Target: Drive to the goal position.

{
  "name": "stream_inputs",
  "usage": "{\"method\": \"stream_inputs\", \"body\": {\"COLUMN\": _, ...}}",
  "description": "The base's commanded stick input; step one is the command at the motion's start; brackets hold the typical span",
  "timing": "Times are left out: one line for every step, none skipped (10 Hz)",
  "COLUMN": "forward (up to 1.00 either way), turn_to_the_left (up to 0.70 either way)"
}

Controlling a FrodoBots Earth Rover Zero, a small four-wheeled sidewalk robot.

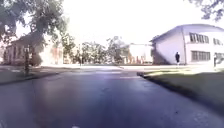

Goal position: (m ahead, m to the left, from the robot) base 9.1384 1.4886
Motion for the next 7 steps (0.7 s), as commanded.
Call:
{"method": "stream_inputs", "body": {"forward": 0.5, "turn_to_the_left": 0.0}}
{"method": "stream_inputs", "body": {"forward": 0.5, "turn_to_the_left": 0.0}}
{"method": "stream_inputs", "body": {"forward": 0.5, "turn_to_the_left": 0.0}}
{"method": "stream_inputs", "body": {"forward": 0.5, "turn_to_the_left": 0.0}}
{"method": "stream_inputs", "body": {"forward": 0.5, "turn_to_the_left": 0.0}}
{"method": "stream_inputs", "body": {"forward": 0.5, "turn_to_the_left": 0.0}}
{"method": "stream_inputs", "body": {"forward": 0.5, "turn_to_the_left": 0.0}}
